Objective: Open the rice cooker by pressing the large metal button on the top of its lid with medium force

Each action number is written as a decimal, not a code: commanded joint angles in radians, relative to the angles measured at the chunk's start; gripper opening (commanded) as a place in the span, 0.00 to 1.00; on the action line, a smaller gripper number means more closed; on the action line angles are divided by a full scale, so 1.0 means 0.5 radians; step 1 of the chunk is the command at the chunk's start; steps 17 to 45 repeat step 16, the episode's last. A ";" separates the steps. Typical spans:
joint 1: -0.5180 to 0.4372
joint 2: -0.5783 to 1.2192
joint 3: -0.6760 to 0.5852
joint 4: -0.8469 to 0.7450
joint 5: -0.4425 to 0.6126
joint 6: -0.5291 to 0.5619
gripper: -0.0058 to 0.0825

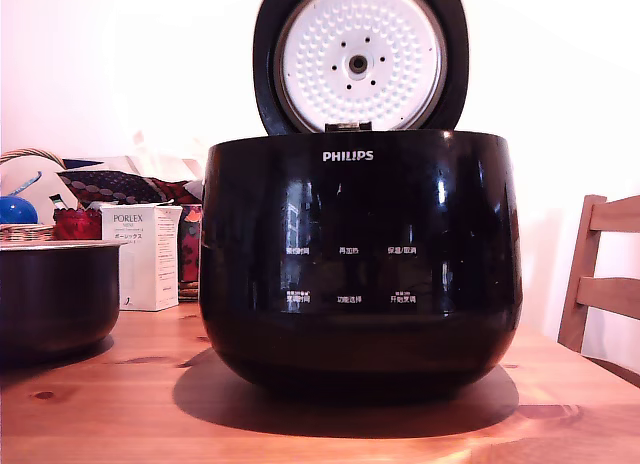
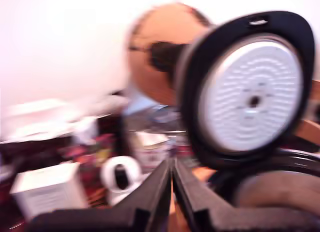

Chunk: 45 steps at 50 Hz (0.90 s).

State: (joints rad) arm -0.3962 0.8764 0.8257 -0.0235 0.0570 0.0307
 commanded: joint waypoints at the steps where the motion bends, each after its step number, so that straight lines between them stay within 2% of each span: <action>1: 0.061 -0.023 -0.050 -0.014 -0.009 0.010 0.04; 16: 0.304 -0.135 -0.050 -0.082 -0.085 0.008 0.04; 45: 0.304 -0.135 -0.050 -0.082 -0.085 0.008 0.04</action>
